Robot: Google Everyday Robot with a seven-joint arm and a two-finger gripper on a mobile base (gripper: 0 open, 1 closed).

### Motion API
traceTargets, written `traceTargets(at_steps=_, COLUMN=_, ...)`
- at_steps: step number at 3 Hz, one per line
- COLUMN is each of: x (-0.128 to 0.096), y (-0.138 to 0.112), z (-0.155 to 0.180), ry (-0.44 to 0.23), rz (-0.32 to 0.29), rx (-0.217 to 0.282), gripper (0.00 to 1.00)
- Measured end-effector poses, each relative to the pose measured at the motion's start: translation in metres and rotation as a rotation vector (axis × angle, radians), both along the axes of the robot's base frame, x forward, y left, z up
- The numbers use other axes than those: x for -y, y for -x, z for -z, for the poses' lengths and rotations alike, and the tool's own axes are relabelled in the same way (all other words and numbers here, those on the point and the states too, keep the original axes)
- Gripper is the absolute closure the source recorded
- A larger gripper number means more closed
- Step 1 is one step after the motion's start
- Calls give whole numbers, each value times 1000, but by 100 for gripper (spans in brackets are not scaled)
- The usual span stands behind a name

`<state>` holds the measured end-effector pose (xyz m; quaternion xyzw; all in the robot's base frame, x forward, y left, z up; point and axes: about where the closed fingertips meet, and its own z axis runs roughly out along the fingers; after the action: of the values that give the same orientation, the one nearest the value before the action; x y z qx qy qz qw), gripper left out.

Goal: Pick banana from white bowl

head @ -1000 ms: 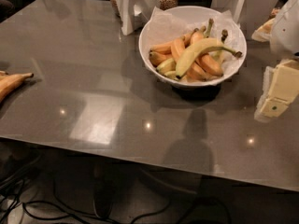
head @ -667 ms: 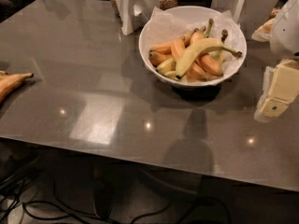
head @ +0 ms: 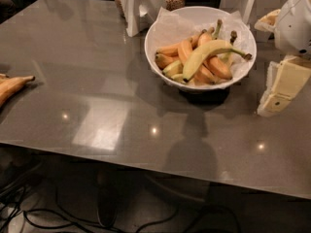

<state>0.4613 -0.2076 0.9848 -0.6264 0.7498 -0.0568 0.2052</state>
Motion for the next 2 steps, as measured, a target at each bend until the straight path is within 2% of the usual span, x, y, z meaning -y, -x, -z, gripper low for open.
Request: traceTargets(at_steps=2, x=-31, y=-82, z=-7, ry=-13, rz=-225, rx=204, gripper=0)
